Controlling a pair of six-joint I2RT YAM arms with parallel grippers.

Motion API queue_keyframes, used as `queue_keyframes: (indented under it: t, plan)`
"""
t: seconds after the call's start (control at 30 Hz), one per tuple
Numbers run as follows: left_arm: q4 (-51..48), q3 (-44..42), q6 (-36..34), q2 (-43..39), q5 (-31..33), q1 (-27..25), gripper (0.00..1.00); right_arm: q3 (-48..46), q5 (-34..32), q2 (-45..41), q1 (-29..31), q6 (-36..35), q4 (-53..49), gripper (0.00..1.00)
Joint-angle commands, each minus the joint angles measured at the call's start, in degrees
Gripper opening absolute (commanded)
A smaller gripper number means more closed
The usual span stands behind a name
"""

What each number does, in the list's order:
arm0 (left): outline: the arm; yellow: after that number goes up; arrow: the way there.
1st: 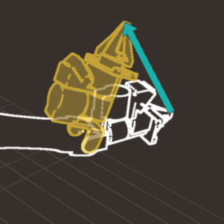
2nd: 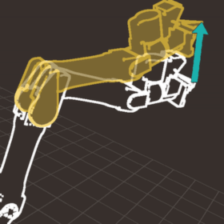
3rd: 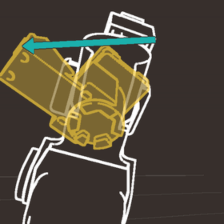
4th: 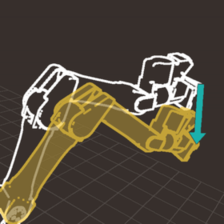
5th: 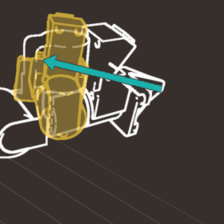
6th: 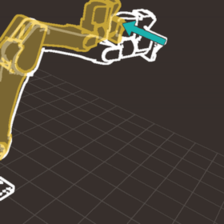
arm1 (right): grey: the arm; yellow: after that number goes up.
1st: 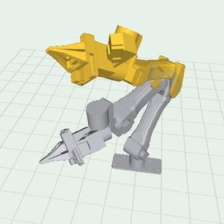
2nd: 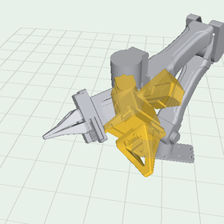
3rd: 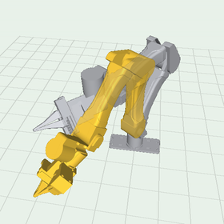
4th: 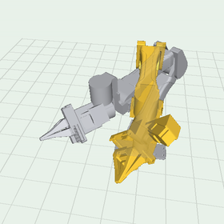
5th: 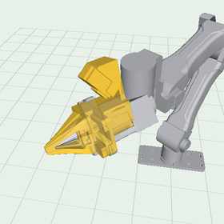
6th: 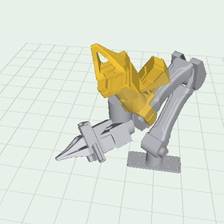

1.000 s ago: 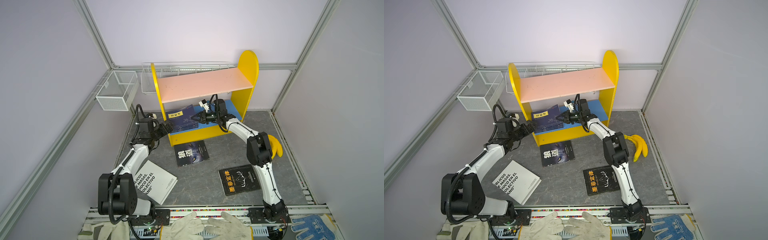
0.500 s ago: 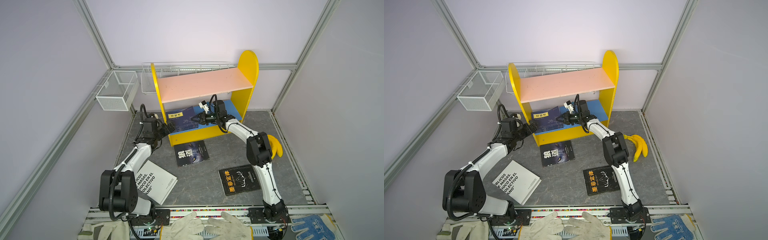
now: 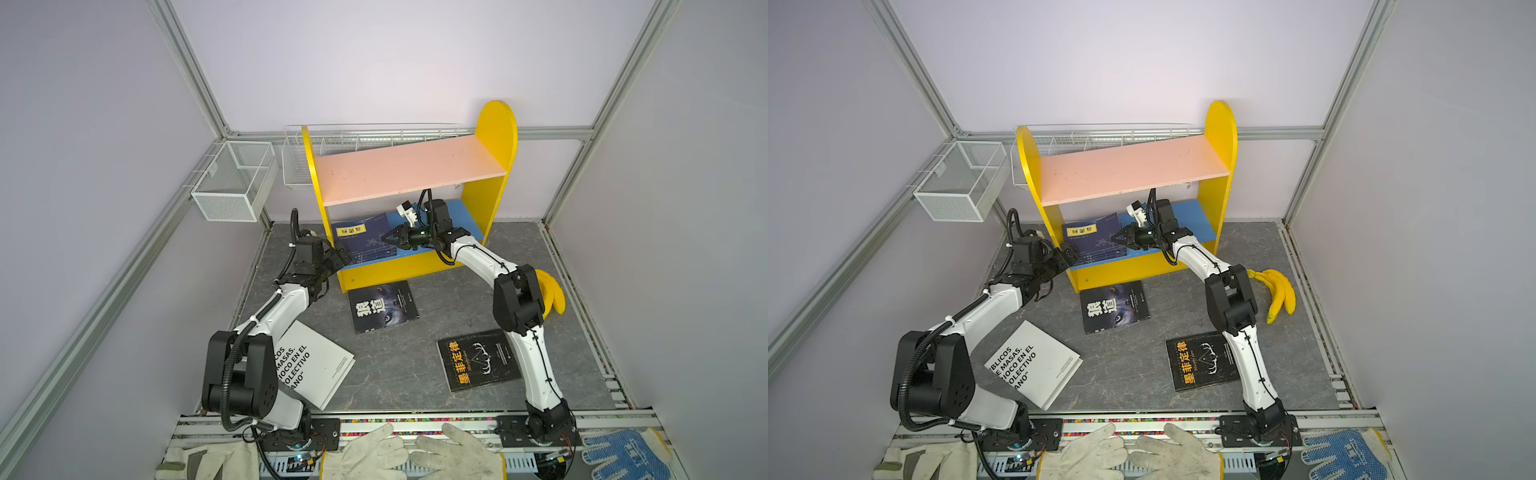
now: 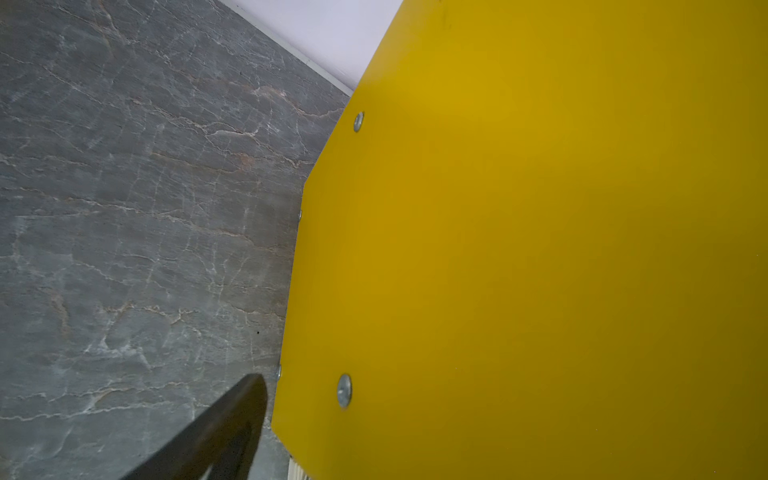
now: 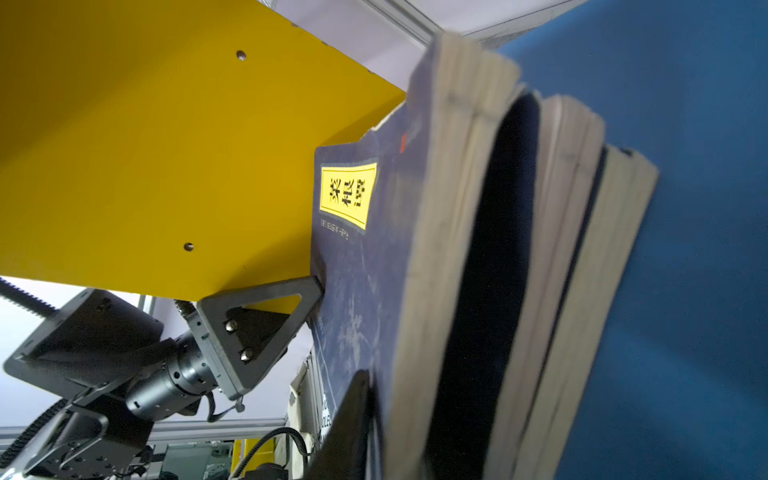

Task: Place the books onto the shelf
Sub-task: 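Open the right gripper beside the shelved books while the left gripper draws back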

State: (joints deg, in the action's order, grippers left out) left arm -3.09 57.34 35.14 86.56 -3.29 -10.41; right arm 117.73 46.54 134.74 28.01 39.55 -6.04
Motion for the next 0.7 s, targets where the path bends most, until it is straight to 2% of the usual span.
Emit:
queue_keyframes:
  t: [0.0, 0.27, 0.4, 0.57, 0.67]
  plan:
    - [-3.68, -1.37, 0.77, 1.76, 4.39, 0.51, 0.96, 1.05, -5.26, -2.14, -0.58, -4.19, -5.66, 0.29]
    - [-3.11, -1.27, 1.78, 2.17, 3.86, 0.55, 0.95, 8.38, -14.38, -2.40, -2.53, -10.96, -16.79, 0.34]
    - [-2.96, -0.96, 2.11, 2.38, 3.68, 0.58, 0.95, 7.54, -18.24, -2.67, -2.05, -12.08, -18.45, 0.43]
    - [-2.85, -0.90, 2.34, 2.52, 3.45, 0.58, 0.95, 6.73, -18.29, -2.26, -0.76, -12.63, -17.86, 0.47]
    - [-2.64, -1.22, 2.48, 2.13, 3.45, 0.57, 0.95, 5.94, -19.01, -2.34, -0.01, -12.64, -17.11, 0.46]
